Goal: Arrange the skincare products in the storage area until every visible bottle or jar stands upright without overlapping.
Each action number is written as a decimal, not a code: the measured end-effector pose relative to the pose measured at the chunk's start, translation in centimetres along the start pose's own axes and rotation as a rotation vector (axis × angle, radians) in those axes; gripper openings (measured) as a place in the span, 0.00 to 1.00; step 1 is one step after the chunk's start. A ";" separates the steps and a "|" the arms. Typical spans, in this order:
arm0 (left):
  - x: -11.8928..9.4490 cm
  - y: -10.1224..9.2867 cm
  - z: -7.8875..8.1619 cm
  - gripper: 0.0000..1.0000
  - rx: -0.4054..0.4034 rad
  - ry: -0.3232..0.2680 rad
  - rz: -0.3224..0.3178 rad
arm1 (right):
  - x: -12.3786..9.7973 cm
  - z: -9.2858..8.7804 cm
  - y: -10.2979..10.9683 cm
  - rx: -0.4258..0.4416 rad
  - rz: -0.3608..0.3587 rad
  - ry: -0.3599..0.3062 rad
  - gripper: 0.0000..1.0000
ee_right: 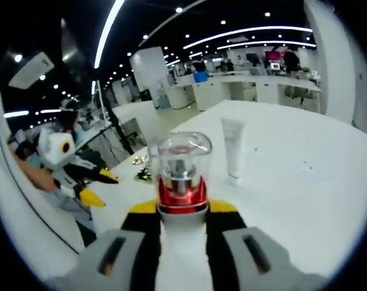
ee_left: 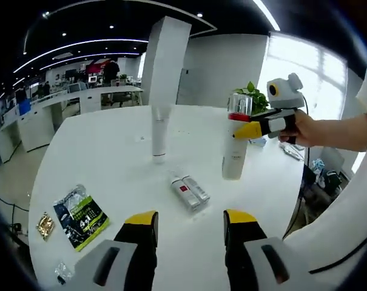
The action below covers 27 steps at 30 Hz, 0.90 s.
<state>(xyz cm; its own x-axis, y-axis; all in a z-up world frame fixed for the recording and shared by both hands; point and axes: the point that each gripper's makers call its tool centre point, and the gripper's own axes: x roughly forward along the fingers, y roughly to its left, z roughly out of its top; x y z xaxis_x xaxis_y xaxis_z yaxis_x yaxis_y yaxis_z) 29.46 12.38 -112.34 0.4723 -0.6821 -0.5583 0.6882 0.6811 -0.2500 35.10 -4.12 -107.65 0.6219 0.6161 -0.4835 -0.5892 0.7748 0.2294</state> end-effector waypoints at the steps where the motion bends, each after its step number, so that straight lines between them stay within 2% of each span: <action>1: -0.1 0.0 0.1 0.44 -0.013 -0.006 0.001 | -0.1 0.1 -0.2 -0.015 -0.004 0.001 0.25; 3: -0.5 -0.1 0.6 0.42 -0.019 -0.031 0.006 | -0.2 0.3 -0.6 -0.073 -0.002 0.004 0.25; 4: -0.8 0.1 1.3 0.42 0.033 -0.074 0.026 | -0.2 0.4 -0.8 -0.089 -0.006 0.000 0.25; 7: -1.3 0.2 1.4 0.42 0.038 -0.079 0.040 | -0.2 0.2 -1.7 -0.094 -0.006 0.006 0.25; 9: -1.6 0.5 1.4 0.42 0.014 -0.093 0.054 | 0.1 0.1 -2.4 -0.102 -0.009 0.014 0.25; 16: -1.8 0.3 -0.3 0.42 0.007 -0.048 0.077 | 0.5 0.3 -5.2 -0.128 -0.013 0.033 0.25; 22: -2.4 0.2 -0.8 0.43 -0.023 -0.050 0.117 | 1.5 0.8 -7.6 -0.163 -0.002 0.049 0.25; 27: -2.9 0.3 -1.0 0.42 -0.017 -0.048 0.166 | 3.0 1.4 -9.6 -0.194 0.013 0.053 0.25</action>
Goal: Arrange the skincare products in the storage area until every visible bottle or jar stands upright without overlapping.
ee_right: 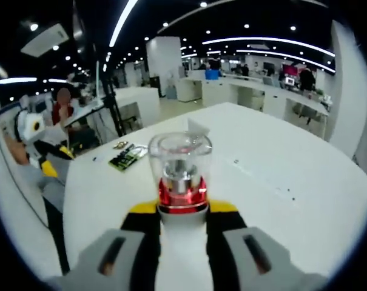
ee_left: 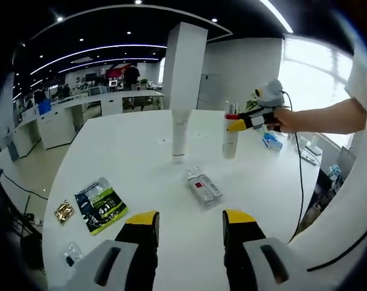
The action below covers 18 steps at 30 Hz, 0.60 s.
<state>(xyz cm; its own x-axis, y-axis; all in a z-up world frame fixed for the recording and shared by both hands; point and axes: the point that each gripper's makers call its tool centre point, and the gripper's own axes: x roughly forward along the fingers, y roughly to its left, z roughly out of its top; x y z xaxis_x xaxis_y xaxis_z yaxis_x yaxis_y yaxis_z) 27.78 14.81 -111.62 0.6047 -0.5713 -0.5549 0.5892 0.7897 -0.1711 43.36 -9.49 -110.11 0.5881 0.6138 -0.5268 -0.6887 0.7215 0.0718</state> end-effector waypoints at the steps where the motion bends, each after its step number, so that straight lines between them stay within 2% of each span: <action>1: -0.1 0.2 0.0 0.42 -0.007 -0.005 0.014 | 0.3 0.0 -0.3 -0.003 0.005 0.000 0.25; 4: -0.5 0.1 0.3 0.42 -0.120 -0.026 0.027 | 1.2 0.2 -0.5 -0.022 0.029 0.008 0.25; 5: -0.5 0.1 0.6 0.42 -0.131 -0.044 0.028 | 1.5 0.2 -0.7 -0.025 0.034 0.011 0.25; 10: -0.6 0.2 1.2 0.44 -0.140 -0.051 0.065 | 3.3 -0.2 -1.5 -0.052 0.083 0.029 0.25; 12: -0.8 0.0 1.9 0.46 -0.192 -0.074 0.065 | 3.9 -0.4 -1.6 -0.067 0.099 0.040 0.25; 13: -0.9 -0.2 2.1 0.46 -0.176 -0.075 0.072 | 4.2 -0.5 -1.7 -0.073 0.107 0.044 0.25; 18: -1.1 -0.4 2.1 0.45 -0.208 -0.086 0.096 | 5.2 -1.0 -2.6 -0.088 0.129 0.047 0.25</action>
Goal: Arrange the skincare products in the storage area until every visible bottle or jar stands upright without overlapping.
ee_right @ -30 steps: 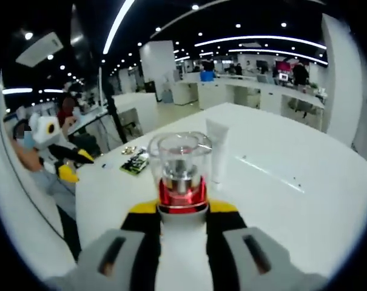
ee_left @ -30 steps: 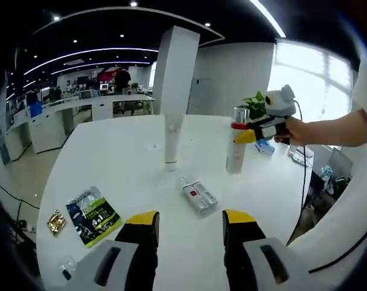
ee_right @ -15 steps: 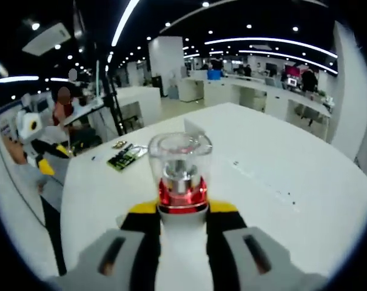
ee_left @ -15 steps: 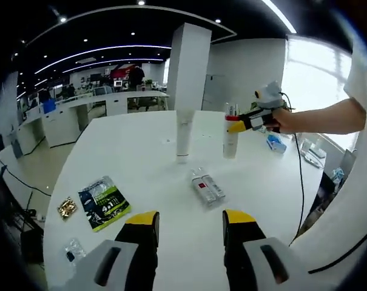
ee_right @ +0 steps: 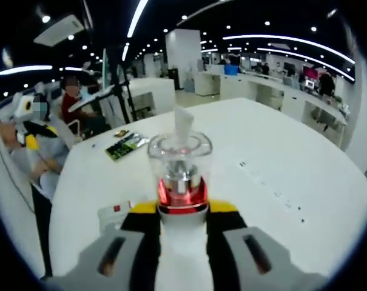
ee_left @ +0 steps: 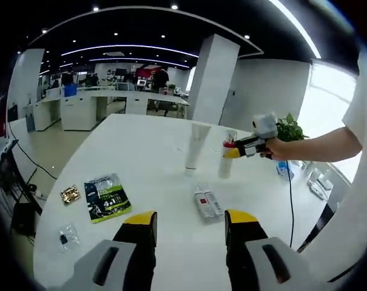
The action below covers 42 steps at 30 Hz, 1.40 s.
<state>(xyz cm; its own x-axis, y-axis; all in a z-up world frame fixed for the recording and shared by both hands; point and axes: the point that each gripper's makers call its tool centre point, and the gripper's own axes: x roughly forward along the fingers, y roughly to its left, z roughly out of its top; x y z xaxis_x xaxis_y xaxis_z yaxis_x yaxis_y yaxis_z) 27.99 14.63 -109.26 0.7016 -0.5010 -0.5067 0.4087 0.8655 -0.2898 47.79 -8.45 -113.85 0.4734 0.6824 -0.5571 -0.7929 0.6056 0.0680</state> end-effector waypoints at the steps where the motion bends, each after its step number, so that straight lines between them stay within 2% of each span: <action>1: 0.0 -0.2 -0.3 0.45 0.001 0.009 0.007 | 0.3 -0.3 -0.4 -0.016 0.010 0.003 0.25; 5: -0.4 -0.5 -1.0 0.45 -0.007 0.020 0.016 | 1.0 -0.9 -1.0 -0.048 0.037 0.011 0.25; 8: -0.6 -0.6 -1.2 0.45 -0.058 0.000 0.018 | 1.3 -1.2 -1.3 -0.045 0.054 -0.001 0.25; 16: 0.2 -1.2 -1.4 0.45 -0.054 0.027 0.028 | 2.2 -1.3 -1.7 -0.057 0.085 -0.034 0.25; 23: 0.9 -1.8 -0.9 0.43 -0.030 0.041 0.026 | 3.1 -0.6 -1.5 -0.073 0.128 -0.108 0.25; 25: 0.9 -1.8 -0.9 0.43 -0.030 0.043 0.029 | 3.3 -0.6 -1.7 -0.078 0.130 -0.112 0.25; 39: 0.4 -1.4 -1.6 0.42 -0.020 0.061 0.056 | 3.7 -0.2 -2.1 -0.136 0.139 -0.218 0.26; 42: 0.3 -1.5 -1.8 0.42 -0.016 0.065 0.059 | 3.7 -0.1 -2.0 -0.139 0.162 -0.259 0.26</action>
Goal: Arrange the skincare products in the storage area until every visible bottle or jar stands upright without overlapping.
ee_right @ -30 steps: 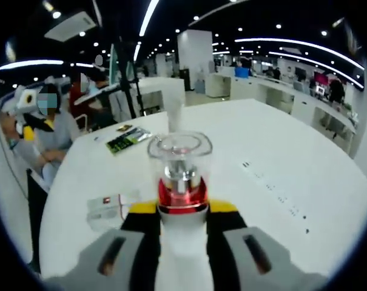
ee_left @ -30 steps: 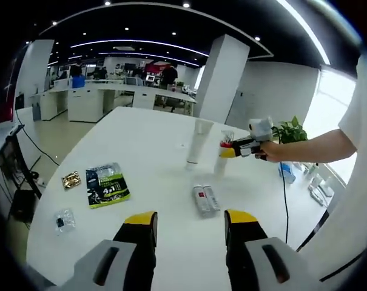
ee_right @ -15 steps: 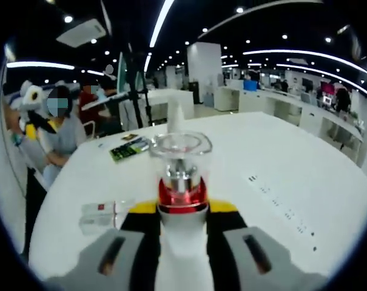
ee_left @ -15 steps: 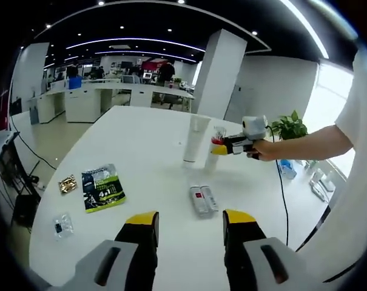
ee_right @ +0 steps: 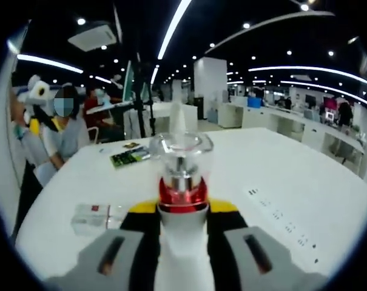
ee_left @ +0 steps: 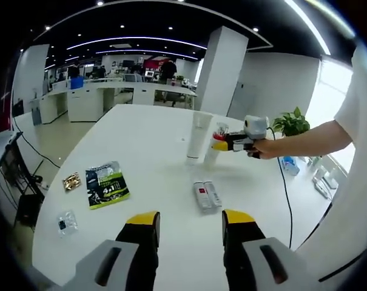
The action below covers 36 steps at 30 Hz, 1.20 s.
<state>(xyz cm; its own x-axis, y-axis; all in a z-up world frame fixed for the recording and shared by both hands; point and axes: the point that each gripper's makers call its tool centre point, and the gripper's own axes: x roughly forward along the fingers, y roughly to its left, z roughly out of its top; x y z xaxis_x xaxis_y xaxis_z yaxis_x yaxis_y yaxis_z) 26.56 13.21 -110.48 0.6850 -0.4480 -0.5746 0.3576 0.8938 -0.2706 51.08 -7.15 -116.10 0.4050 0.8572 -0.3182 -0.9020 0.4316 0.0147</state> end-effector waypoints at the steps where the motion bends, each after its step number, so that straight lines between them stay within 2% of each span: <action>1: 0.0 0.0 0.0 0.41 0.001 0.001 0.001 | 0.1 0.1 0.0 0.003 0.000 0.003 0.27; 19: -1.4 -0.3 0.0 0.39 0.044 0.002 0.022 | 0.9 0.4 0.7 -0.030 0.023 0.027 0.27; 27: -2.4 -0.2 -0.8 0.38 0.044 0.006 0.032 | 1.3 0.5 0.8 0.019 0.010 0.030 0.28; 30: -2.8 0.0 -1.0 0.38 0.047 0.003 0.033 | 1.4 0.0 0.9 0.052 -0.002 0.053 0.39; 36: -3.2 0.1 -1.3 0.38 0.050 0.002 0.028 | 0.7 -0.8 0.7 0.084 -0.041 0.079 0.40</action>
<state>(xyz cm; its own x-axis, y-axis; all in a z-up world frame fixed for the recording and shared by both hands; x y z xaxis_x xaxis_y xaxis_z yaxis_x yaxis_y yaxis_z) 23.57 14.80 -109.67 0.6938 -0.4229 -0.5829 0.3695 0.9038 -0.2159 50.62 -6.47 -117.03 0.4254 0.8149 -0.3936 -0.8677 0.4908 0.0784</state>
